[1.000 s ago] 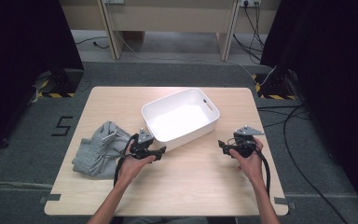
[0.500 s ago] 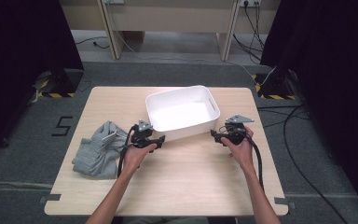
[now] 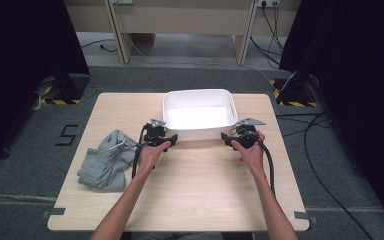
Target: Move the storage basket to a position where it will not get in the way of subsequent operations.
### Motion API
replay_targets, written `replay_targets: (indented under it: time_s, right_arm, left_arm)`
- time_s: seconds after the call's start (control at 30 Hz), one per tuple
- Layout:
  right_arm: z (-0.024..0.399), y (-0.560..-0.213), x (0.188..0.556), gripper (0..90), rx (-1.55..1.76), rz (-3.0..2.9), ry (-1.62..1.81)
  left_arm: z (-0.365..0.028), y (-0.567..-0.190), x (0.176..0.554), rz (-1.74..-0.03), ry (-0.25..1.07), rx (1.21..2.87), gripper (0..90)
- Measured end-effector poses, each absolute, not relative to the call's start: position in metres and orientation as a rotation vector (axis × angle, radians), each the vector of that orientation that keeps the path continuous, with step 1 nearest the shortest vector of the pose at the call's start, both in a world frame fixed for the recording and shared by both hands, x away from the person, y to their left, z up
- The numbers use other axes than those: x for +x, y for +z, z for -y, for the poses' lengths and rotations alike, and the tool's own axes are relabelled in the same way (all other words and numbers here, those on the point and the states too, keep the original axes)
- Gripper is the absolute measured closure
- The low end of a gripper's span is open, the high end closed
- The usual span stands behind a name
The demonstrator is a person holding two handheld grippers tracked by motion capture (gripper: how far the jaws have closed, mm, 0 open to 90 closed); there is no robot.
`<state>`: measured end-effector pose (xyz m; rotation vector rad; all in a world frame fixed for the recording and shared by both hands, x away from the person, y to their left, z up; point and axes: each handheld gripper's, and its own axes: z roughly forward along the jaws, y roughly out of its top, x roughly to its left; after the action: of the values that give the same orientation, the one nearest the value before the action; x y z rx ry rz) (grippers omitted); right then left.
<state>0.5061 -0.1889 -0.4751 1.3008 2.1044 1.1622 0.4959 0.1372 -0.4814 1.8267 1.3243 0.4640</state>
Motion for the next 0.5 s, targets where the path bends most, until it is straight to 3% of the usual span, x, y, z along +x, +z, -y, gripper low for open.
replay_targets:
  time_s: [0.5]
  right_arm:
    - [0.182, -0.474, 0.526, 32.0, 1.362, -2.066, 1.103]
  left_arm:
    - [-0.135, -0.491, 0.515, -1.372, 0.459, 1.813, 43.3]
